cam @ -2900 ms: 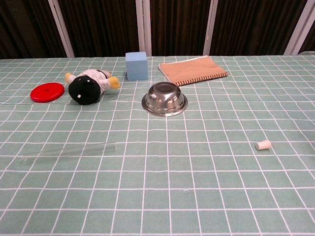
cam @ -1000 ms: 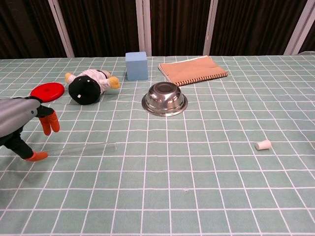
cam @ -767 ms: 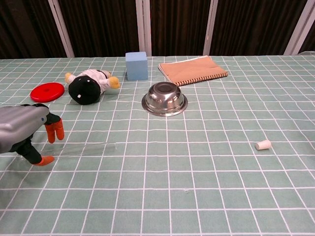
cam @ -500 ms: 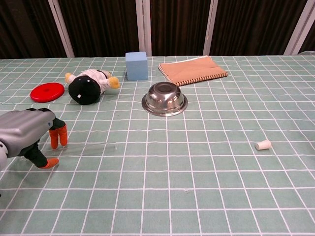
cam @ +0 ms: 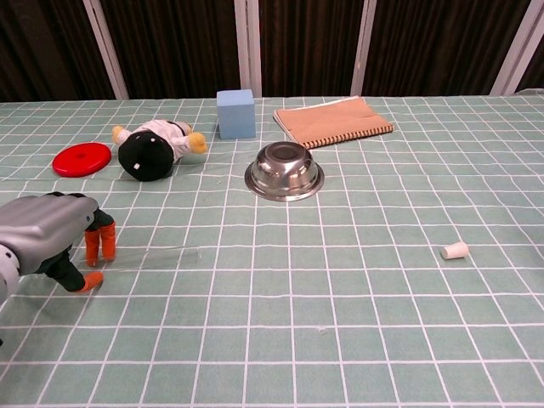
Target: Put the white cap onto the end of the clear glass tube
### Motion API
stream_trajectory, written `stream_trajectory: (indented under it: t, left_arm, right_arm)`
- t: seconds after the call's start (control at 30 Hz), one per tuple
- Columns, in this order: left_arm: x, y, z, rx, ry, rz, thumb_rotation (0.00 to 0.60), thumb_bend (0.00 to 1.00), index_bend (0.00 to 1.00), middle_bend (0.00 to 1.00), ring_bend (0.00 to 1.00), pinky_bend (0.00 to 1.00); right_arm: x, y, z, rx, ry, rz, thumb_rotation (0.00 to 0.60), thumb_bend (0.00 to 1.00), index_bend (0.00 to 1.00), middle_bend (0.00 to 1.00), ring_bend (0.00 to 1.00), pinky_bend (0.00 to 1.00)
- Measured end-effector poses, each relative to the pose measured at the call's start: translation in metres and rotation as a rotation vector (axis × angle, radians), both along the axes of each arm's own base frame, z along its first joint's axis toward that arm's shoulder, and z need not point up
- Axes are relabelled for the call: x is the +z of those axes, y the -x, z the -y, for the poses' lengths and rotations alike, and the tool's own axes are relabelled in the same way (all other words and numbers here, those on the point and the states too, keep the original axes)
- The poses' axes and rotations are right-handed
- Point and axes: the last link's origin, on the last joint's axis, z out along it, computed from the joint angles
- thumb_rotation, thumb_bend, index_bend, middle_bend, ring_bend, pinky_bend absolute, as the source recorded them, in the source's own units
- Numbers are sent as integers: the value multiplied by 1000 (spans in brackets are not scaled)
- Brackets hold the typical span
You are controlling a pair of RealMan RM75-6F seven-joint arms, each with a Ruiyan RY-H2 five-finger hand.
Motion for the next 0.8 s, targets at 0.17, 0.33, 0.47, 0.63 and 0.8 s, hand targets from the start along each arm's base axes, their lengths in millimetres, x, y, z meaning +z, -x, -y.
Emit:
stream_trajectory:
  t: [0.17, 0.33, 0.47, 0.63, 0.8]
  left_arm:
    - [0, 0, 0, -1, 1, -1, 600, 687, 523, 546, 99, 0]
    - [2, -1, 1, -22, -2, 3, 600, 729, 529, 550, 99, 0]
    - [6, -3, 0, -66, -14, 16, 600, 737, 532, 553, 99, 0]
    - [14, -4, -1, -157, -28, 28, 600, 737, 533, 554, 99, 0]
    - [25, -1, -3, -255, -35, 66, 600, 737, 534, 555, 99, 0]
  right_arm:
    - [0, 0, 0, -2, 0, 5, 600, 185, 0, 0, 0, 0]
    - [1, 0, 0, -3, 1, 7, 600, 185, 0, 0, 0, 0]
    - [0, 0, 0, -2, 1, 4, 600, 185, 0, 0, 0, 0]
    - [0, 0, -1, -2, 0, 3, 600, 185, 0, 0, 0, 0]
    - [0, 0, -1, -2, 0, -1, 600, 186, 0, 0, 0, 0]
